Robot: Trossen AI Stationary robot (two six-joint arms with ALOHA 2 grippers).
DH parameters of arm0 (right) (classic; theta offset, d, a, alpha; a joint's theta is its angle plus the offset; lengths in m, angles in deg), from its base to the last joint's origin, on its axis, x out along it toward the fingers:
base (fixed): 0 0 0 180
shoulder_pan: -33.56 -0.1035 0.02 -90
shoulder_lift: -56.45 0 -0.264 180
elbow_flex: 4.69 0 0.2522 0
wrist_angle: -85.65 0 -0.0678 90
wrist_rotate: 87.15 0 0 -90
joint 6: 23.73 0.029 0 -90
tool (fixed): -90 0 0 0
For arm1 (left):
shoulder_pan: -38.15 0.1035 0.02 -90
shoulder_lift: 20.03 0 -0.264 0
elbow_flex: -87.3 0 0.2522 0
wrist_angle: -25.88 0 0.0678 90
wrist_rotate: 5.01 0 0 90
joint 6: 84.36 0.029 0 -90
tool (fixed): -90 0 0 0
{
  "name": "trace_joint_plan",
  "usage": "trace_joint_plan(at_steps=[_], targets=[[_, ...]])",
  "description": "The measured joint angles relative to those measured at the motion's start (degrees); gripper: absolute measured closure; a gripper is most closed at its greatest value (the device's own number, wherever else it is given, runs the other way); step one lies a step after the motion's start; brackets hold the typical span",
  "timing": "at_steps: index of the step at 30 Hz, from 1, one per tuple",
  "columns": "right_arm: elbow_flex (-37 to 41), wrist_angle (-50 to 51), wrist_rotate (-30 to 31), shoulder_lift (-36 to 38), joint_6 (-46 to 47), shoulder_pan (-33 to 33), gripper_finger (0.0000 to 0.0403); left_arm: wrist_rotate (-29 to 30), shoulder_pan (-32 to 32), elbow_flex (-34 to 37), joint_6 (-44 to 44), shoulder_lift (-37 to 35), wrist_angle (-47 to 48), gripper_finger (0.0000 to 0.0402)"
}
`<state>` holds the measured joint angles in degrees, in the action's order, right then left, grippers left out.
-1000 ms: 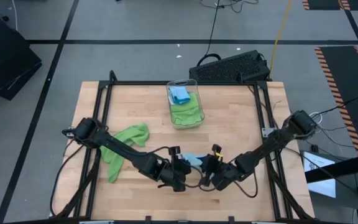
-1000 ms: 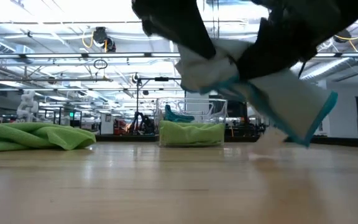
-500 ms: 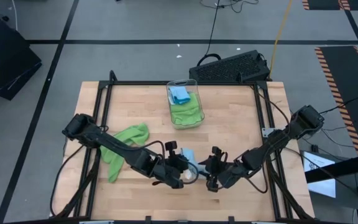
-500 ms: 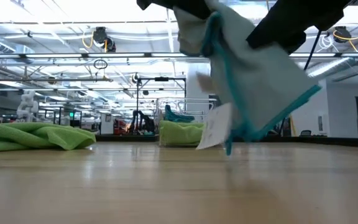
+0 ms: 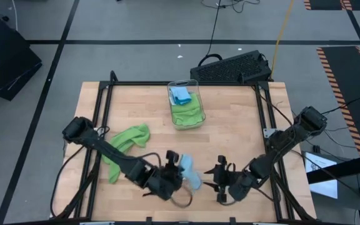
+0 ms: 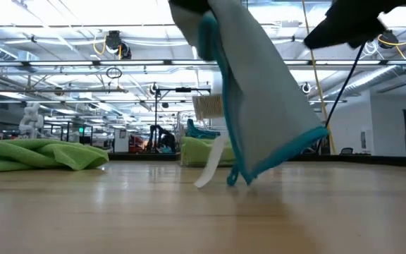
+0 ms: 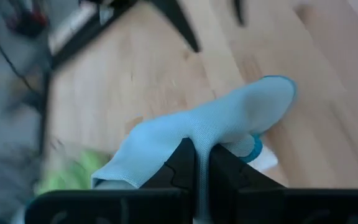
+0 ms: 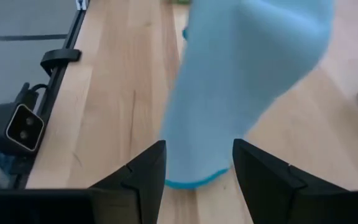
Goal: Fold microfiber towels
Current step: Put the blue towel into the transparent bin
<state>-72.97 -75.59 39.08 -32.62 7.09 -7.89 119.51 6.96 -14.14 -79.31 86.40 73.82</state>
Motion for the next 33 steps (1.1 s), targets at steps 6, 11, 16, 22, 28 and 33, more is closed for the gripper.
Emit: trace_joint_plan(at_steps=[6, 11, 16, 22, 28, 33], targets=[[2.38, -3.95, 8.35, 0.00, -3.45, -2.63, 0.0223, 5.10, -4.29, 0.00, 20.09, 0.00, -1.32, 0.0378], [11.68, -25.73, 9.95, -0.30, -8.89, -1.42, 0.0223, 6.00, -5.77, -0.01, 27.15, 0.00, -1.85, 0.0378], [21.13, -50.74, 1.38, -1.24, -11.77, 2.25, 0.0213, 9.17, -6.92, 0.00, 29.47, 0.00, -4.46, 0.0378], [23.61, -56.81, -11.12, -3.61, -9.20, 7.53, 0.0159, 9.22, -7.17, 0.00, 34.15, 0.00, -10.18, 0.0378], [23.61, -64.54, -22.31, -5.94, -13.46, 11.37, 0.0100, 9.71, -7.03, 0.00, 36.01, 0.00, -13.35, 0.0378], [23.61, -69.39, -29.19, -6.16, -15.42, 12.36, 0.0086, 11.03, -7.48, 0.00, 35.53, 0.00, -13.84, 0.0378]])
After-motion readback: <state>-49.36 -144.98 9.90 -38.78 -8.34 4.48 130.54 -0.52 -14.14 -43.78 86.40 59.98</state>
